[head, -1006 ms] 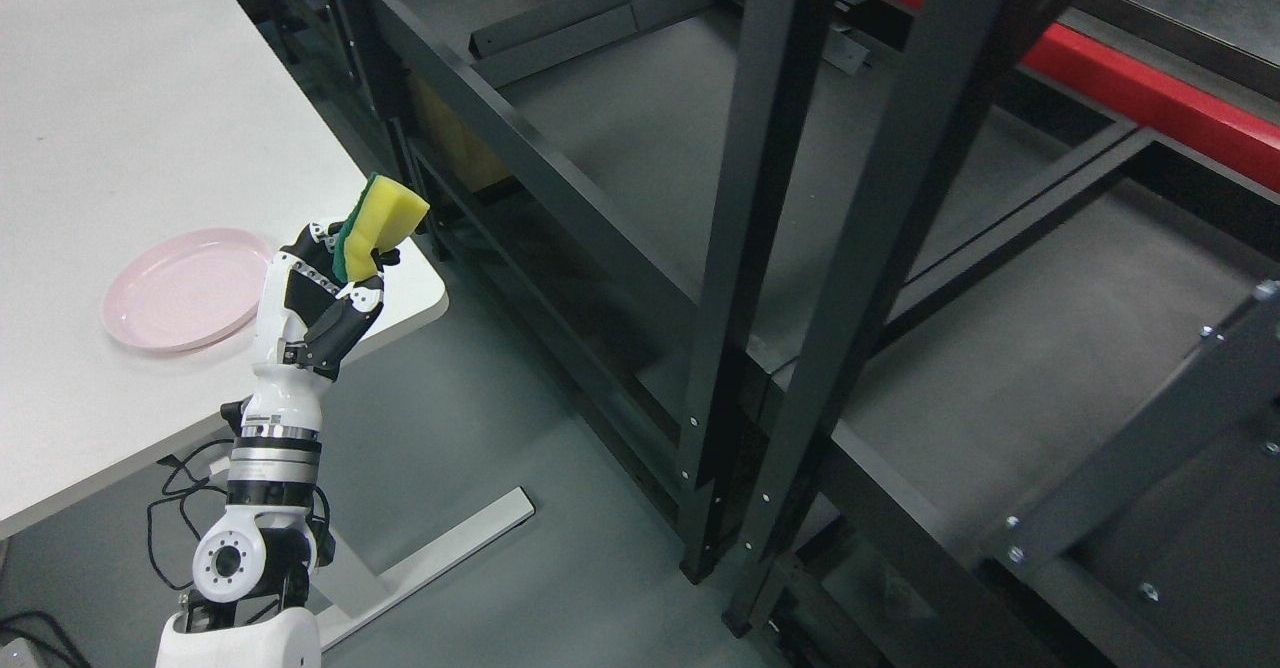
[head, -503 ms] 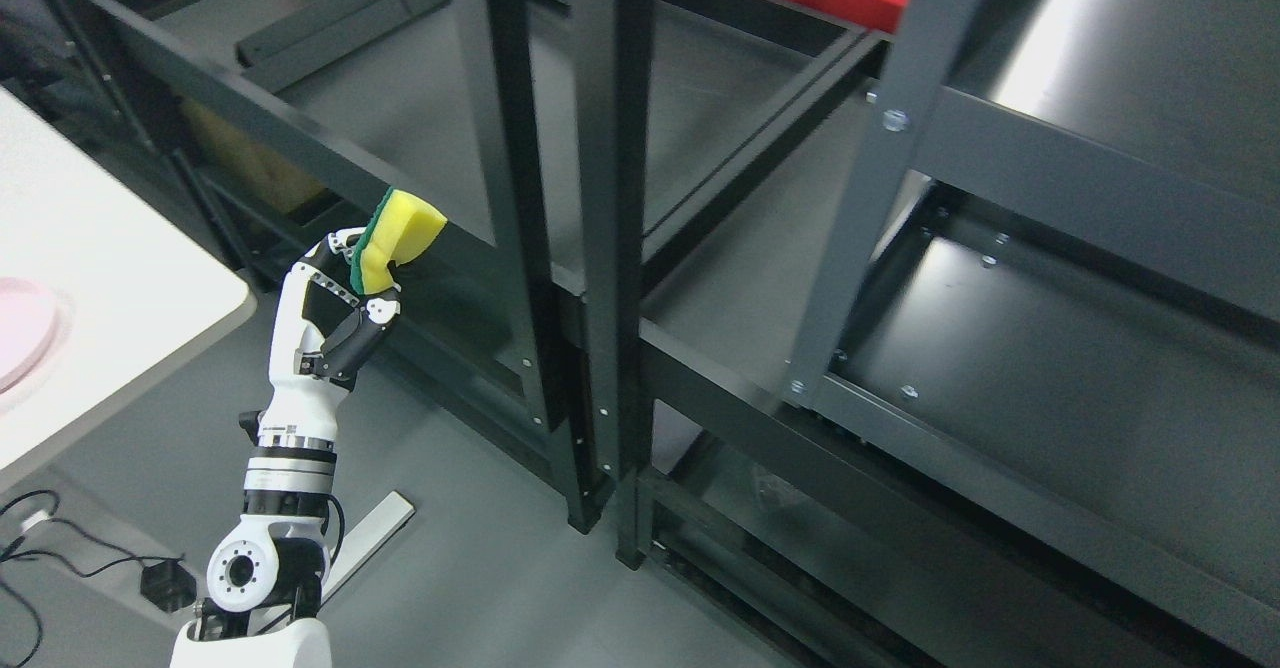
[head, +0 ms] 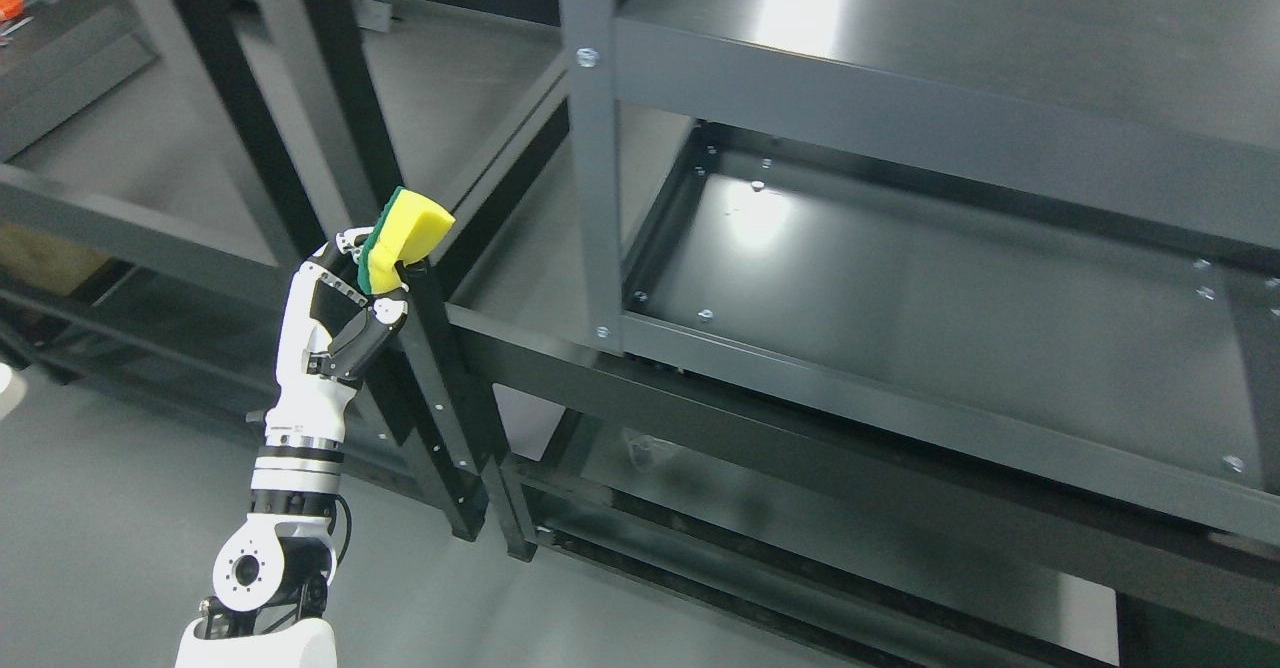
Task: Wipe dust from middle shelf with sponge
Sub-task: 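Hold the sponge raised in the left hand while turning toward the shelf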
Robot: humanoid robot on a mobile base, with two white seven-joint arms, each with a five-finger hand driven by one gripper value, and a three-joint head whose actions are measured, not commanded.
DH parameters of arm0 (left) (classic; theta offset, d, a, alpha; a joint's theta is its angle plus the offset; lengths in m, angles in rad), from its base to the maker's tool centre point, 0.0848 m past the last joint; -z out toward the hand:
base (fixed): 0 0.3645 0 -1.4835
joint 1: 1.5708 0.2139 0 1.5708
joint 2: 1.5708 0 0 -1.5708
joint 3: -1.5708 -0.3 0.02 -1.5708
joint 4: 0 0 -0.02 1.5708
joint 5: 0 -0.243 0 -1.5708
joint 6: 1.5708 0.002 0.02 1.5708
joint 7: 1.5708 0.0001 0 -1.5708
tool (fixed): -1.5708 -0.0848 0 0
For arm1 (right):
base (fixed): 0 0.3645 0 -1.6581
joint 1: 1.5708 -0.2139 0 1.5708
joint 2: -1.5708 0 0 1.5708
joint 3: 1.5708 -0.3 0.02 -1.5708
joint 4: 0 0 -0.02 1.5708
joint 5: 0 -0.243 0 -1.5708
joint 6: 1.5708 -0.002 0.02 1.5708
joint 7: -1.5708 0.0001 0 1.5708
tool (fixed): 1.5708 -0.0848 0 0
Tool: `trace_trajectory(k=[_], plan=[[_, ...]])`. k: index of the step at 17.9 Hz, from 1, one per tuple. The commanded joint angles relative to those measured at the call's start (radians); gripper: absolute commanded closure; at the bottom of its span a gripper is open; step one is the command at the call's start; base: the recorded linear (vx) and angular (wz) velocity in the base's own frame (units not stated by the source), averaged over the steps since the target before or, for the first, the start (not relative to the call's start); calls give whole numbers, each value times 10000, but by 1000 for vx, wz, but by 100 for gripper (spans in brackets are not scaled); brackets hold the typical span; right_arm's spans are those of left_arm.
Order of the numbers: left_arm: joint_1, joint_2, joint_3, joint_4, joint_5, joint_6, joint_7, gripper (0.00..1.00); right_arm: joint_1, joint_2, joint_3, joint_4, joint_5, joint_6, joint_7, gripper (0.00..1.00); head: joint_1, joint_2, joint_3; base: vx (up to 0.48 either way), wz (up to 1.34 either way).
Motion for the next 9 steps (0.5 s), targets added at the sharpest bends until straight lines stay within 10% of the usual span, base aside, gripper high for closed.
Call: trace_trajectory(k=[1,9], plan=[[-21,167,-86,-21,23,-3,9,100,-2,-175,0,-175,0,5,-2,0,0,0,0,-23,-305],[-21,167,-116,-36,23,28,-22,100,-2,-175,0,-175,0,5,-2,0,0,-1,0,-19,-203]])
